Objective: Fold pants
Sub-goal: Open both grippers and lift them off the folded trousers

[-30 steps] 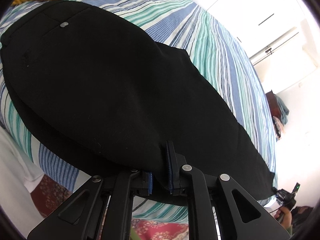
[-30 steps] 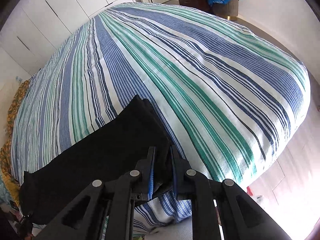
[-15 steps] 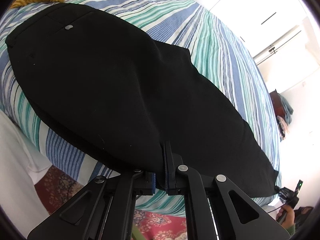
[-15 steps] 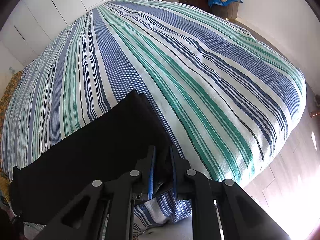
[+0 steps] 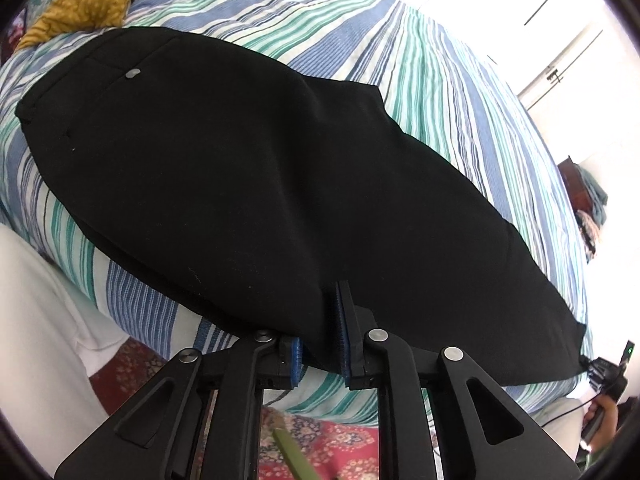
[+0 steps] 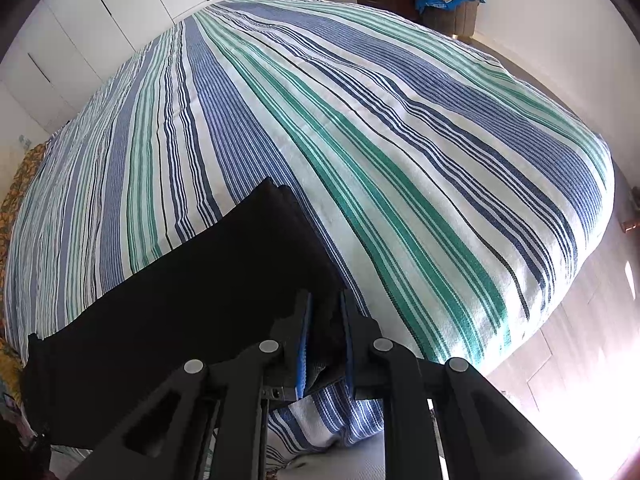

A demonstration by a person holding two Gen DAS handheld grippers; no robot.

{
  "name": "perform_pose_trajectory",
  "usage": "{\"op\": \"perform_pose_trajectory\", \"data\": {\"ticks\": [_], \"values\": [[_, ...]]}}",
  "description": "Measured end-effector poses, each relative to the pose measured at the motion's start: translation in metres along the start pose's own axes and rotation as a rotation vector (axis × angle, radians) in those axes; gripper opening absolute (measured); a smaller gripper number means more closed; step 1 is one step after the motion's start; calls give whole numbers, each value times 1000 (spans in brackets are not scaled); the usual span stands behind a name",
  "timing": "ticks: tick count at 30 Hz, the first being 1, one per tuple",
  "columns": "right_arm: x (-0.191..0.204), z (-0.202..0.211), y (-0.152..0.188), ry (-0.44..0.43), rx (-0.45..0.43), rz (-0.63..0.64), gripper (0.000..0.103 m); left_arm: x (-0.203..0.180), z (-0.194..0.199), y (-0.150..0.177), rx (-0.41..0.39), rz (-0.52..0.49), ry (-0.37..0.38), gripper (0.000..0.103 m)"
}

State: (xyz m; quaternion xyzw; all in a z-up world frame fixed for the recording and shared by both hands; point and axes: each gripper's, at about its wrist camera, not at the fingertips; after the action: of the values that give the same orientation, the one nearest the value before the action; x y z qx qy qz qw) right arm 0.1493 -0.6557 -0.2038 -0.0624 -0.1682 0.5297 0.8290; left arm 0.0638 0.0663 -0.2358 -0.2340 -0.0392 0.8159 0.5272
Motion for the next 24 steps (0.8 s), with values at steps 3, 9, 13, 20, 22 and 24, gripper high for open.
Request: {"op": "perform_pose_trajectory", "data": {"ticks": [3,9,13,20,22,24], "values": [[0,4,0,8,-19,5,25,-4,8,3,-10,-8,-21,48],[2,51,17,135,-273,-22,85,0,49,21,-140,48,-147,74],[-7,75,29,162,-405,-93,90,-3,81,25,-322,47,-226,78],[-17,80,27,147,-410,-143,91,-33,65,0,-341,-140,-209,86],[-17,77,24,142,-395,-137,91,-45,47,-8,-318,-193,-196,86],[-17,74,22,135,-380,-134,91,-54,32,-9,-297,-234,-190,86]]}}
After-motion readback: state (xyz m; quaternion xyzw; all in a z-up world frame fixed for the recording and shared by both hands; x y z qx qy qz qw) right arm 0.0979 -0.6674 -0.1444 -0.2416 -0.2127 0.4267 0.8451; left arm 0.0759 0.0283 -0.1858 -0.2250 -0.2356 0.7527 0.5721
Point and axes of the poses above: each gripper's, at about its wrist camera, not at the fingertips, and z roughly against the way its jaws point, x to its left, y to its underside, and after that the axes turned 5 degrees about x, right-handed
